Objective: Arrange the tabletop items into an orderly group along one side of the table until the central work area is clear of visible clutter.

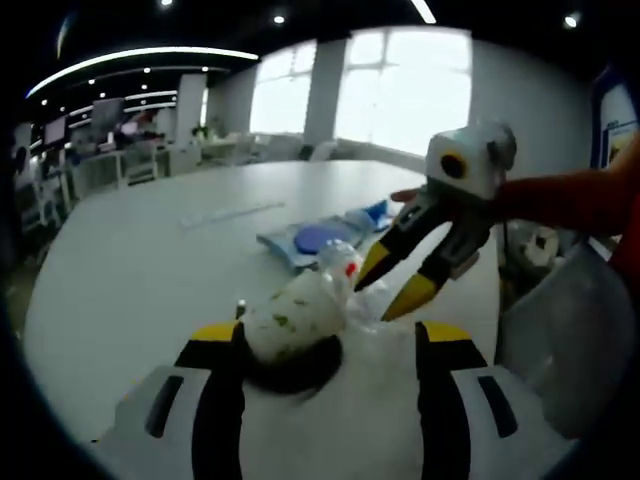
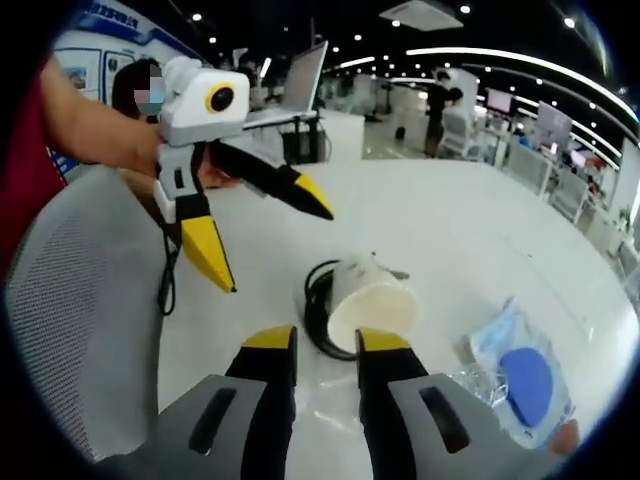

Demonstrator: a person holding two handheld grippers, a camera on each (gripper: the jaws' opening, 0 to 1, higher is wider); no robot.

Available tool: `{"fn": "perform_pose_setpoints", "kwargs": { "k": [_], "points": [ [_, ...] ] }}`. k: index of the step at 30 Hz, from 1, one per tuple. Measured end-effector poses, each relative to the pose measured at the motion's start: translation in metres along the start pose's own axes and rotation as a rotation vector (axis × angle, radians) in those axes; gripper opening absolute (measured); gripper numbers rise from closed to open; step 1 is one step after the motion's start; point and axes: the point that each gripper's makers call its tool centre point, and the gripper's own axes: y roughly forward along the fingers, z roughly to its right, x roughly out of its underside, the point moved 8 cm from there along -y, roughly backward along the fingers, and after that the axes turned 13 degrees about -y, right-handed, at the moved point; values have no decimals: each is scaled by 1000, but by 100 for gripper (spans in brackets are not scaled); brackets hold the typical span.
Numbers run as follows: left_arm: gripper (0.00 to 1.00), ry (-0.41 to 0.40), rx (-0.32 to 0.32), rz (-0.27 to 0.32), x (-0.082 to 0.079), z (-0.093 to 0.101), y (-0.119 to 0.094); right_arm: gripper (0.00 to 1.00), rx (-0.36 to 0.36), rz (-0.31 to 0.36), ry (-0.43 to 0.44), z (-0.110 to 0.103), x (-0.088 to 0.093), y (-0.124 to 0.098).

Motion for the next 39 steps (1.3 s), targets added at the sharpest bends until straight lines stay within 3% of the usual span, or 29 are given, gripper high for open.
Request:
{"fn": "perform_pose_setpoints", "kwargs": {
  "k": [21, 24, 39],
  "points": [
    [65, -17, -13, 1, 1, -4, -1, 12, -6, -26, 15, 5, 7, 30],
    [65, -17, -13, -2, 0, -4, 0, 6, -6, -36, 6, 6, 8, 31],
    [64, -5, -15, -11, -1, -3, 1, 2, -12, -75, -106, 6, 3, 23]
  ]
}}
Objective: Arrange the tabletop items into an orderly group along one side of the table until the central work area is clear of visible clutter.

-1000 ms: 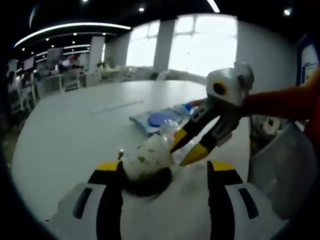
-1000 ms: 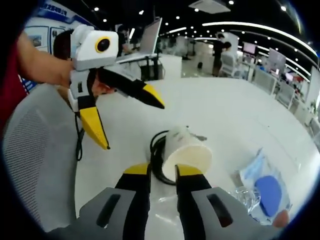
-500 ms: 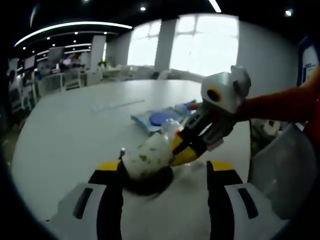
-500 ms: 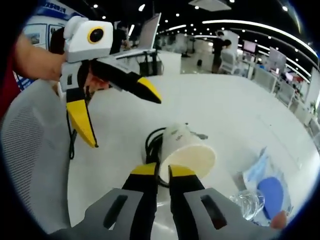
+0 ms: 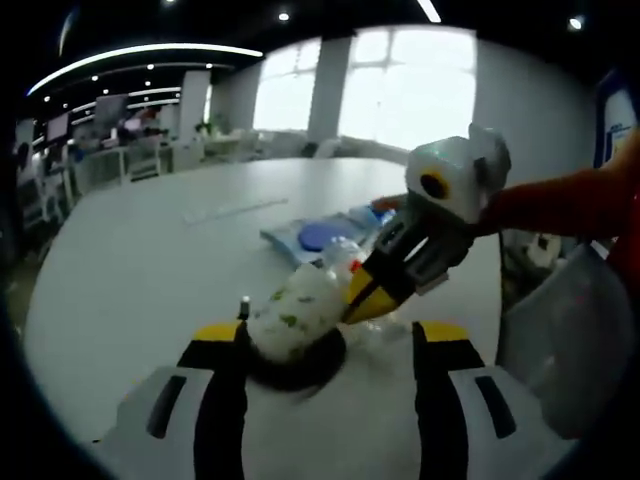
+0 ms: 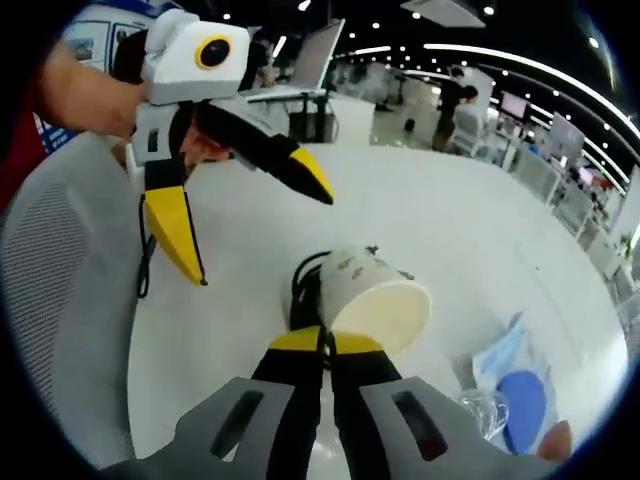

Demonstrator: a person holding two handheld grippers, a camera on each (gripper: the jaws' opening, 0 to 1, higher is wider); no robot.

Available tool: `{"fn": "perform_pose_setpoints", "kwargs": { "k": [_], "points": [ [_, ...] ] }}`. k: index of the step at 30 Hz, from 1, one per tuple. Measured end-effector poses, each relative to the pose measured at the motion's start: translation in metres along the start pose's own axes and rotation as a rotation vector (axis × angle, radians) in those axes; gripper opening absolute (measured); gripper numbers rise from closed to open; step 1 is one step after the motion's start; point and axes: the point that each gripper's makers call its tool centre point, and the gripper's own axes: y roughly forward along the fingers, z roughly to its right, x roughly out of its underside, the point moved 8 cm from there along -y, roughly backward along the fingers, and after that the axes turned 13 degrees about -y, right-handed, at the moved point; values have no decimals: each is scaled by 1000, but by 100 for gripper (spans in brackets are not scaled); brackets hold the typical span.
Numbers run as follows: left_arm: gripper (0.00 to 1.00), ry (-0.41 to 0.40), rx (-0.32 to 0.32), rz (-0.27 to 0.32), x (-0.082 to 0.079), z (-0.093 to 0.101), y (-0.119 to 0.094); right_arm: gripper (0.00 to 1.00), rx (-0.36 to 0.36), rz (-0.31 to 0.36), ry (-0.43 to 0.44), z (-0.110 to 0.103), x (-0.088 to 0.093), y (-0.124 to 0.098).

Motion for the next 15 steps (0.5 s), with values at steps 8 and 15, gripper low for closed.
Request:
{"fn": "perform_pose_setpoints", "kwargs": {
  "k": [8, 15],
  "points": [
    [64, 29, -7, -11, -1, 1, -2, 2, 6, -38, -111, 1, -8, -6],
    [63, 60, -10, -9, -4, 2, -3, 2, -21, -97, -277, -1, -25, -18]
  ]
}}
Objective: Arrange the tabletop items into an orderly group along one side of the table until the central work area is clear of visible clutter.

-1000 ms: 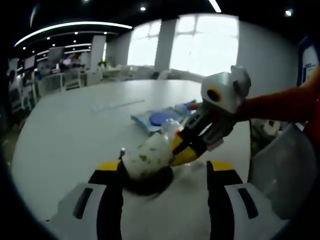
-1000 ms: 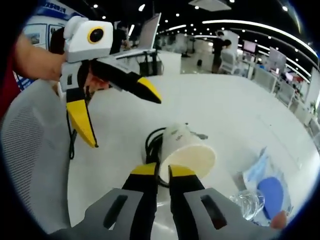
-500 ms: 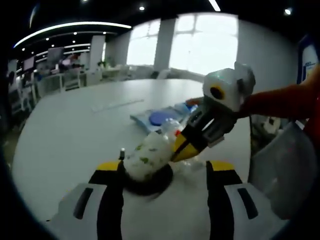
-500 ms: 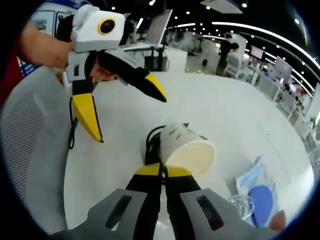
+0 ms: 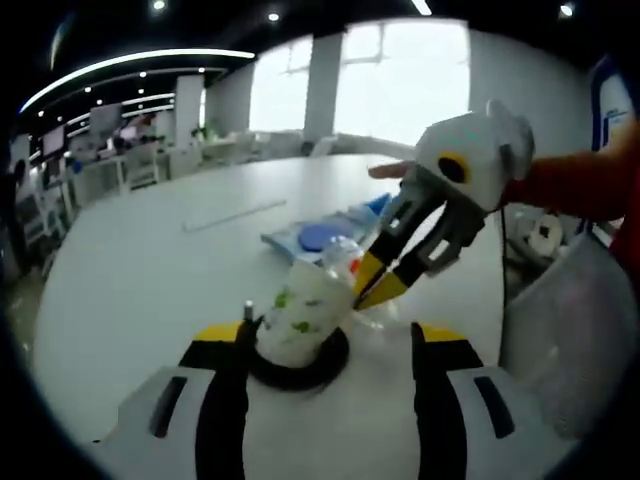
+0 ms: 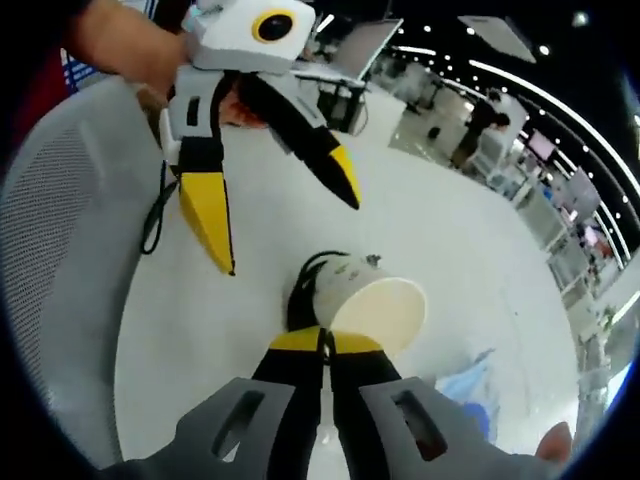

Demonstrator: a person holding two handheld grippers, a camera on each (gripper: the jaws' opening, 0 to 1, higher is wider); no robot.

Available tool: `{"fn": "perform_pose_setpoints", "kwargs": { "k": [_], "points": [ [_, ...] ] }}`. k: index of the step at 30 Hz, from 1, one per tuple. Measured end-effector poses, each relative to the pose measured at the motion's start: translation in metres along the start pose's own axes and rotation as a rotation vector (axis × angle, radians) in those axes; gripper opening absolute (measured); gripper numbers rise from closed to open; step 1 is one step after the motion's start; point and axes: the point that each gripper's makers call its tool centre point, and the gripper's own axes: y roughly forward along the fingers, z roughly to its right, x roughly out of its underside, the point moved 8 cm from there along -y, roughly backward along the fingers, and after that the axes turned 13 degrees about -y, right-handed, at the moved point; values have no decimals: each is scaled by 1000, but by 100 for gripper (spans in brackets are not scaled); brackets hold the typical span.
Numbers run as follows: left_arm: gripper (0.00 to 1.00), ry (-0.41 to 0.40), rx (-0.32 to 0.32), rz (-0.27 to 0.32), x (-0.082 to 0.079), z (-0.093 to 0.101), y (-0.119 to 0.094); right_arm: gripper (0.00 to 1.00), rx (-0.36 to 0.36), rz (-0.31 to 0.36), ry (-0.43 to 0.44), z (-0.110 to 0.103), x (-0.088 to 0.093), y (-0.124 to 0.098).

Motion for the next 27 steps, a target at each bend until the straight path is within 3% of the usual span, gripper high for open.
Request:
{"fn": "perform_pose_setpoints", "kwargs": {
  "k": [8, 13, 18, 21, 27],
  "points": [
    [63, 80, 8, 8, -10, 8, -3, 2, -50, -38, -81, 9, -18, -30],
    [62, 143, 31, 20, -18, 18, -4, 2, -141, -85, -159, 5, -33, -52],
    [62, 235, 64, 7, -22, 32, -3, 2, -188, -111, -189, 8, -43, -68],
    [61, 249, 86, 8, -25, 40, -1, 2, -232, -169, -242, 6, -48, -78],
    [60, 271, 126, 31, -36, 52, 2, 2, -262, -165, -265, 7, -62, -89]
  ]
}}
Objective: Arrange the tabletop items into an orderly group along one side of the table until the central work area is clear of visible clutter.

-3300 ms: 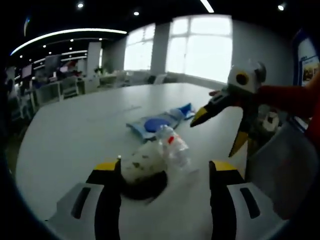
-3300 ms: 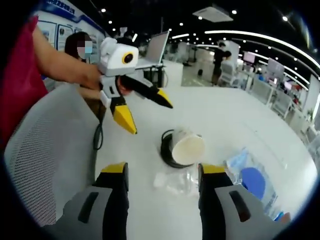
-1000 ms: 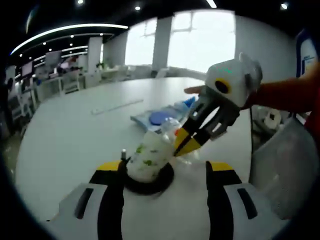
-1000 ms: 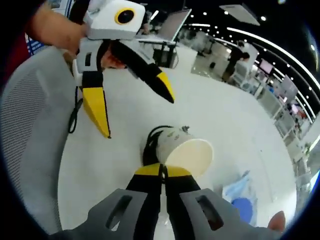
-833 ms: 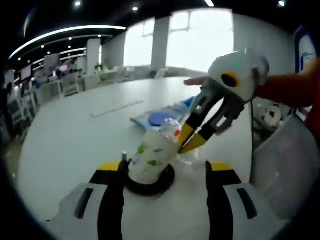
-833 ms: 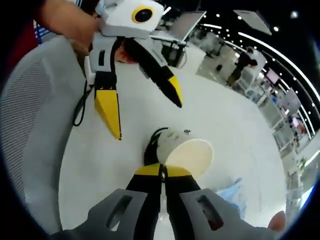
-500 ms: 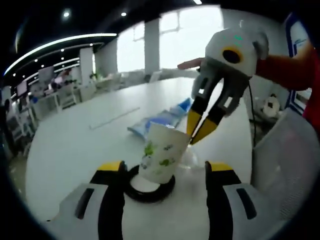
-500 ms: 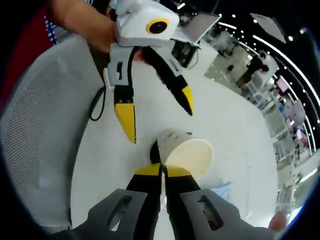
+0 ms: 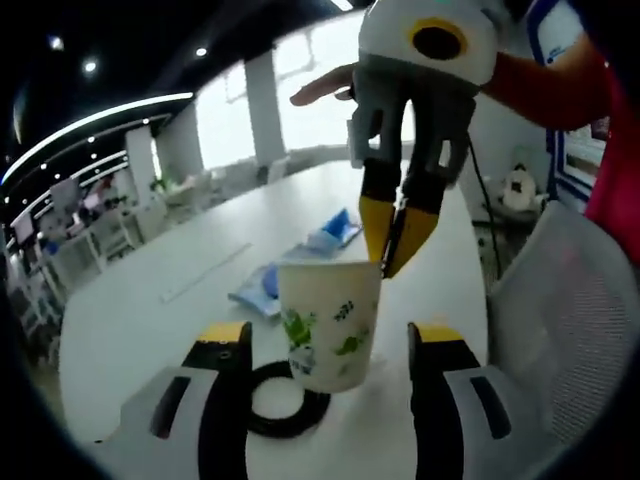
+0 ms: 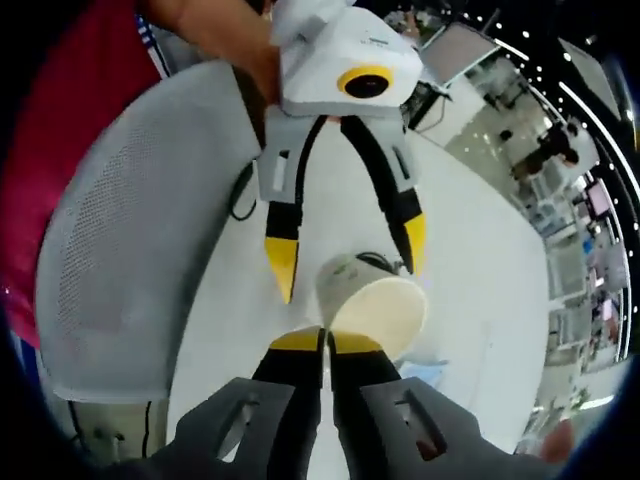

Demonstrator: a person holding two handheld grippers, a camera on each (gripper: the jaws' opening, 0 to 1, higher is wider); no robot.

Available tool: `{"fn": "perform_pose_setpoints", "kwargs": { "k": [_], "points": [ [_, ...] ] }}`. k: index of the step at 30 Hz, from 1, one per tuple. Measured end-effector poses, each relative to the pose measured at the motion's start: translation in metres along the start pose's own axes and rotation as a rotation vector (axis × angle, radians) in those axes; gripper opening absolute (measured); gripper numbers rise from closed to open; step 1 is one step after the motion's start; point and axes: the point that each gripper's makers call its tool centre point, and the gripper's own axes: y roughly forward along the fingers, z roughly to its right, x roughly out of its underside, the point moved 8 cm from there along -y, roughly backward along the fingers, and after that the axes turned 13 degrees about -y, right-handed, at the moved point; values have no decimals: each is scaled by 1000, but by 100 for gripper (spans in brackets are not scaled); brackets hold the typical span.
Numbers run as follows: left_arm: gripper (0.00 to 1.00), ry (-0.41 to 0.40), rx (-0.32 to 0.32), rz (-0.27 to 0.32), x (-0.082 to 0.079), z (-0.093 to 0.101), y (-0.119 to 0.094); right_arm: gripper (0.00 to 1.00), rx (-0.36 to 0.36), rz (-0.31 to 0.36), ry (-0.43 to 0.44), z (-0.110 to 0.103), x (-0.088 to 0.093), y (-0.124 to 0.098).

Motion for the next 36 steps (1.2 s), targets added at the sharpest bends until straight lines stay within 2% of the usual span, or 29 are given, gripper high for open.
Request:
{"fn": "perform_pose_setpoints", "kwargs": {
  "k": [9, 18, 36],
  "points": [
    [57, 17, 29, -12, -7, 5, 5, 2, -27, -44, -44, 1, -7, -6],
    [53, 22, 46, -12, -10, 9, 8, 2, -54, -54, -69, 1, -14, -7],
    [45, 7, 54, -28, -9, 11, 12, 2, -99, -83, -115, 1, -22, -8]
  ]
}}
